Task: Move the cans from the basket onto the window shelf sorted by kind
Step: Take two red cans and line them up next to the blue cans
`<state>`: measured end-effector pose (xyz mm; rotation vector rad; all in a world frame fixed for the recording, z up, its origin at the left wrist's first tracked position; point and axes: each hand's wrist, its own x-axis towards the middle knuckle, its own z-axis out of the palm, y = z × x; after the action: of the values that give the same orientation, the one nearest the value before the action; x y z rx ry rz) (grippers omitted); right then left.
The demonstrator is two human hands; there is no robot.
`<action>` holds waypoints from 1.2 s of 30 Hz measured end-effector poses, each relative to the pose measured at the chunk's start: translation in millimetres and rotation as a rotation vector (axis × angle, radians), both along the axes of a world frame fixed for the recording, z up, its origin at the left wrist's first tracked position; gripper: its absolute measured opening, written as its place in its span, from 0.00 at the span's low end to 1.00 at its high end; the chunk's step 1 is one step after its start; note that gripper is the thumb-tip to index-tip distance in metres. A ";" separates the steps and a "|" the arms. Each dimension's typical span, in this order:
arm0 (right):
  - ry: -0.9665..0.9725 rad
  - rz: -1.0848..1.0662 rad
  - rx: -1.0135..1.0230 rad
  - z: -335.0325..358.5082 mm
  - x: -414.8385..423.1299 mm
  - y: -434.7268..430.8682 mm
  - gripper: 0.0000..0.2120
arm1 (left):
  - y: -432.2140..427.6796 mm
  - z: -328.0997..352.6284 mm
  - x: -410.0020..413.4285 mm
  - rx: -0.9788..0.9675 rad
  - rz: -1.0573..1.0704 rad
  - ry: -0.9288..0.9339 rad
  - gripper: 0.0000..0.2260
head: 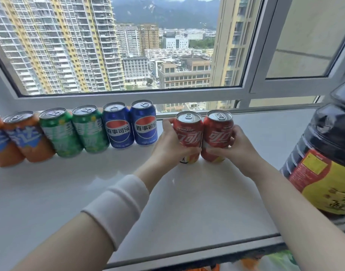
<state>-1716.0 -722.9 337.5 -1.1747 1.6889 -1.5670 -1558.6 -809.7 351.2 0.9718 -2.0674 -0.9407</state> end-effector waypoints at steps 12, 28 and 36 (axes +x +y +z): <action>0.223 -0.061 0.048 36.2 -4.4 5.3 0.37 | -12.9 63.4 10.7 -0.351 -0.259 -0.386 0.38; 0.155 -0.087 0.061 45.5 -17.2 -67.1 0.32 | -75.7 87.4 -15.6 -0.461 -0.159 -0.586 0.28; 0.108 -0.017 0.077 54.0 -15.3 -98.6 0.33 | -92.0 89.8 -17.9 -0.408 -0.138 -0.635 0.28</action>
<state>-1731.3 -821.5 391.6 -1.2279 1.8159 -1.4584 -1576.5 -901.6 441.0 0.9901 -2.7367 -0.2449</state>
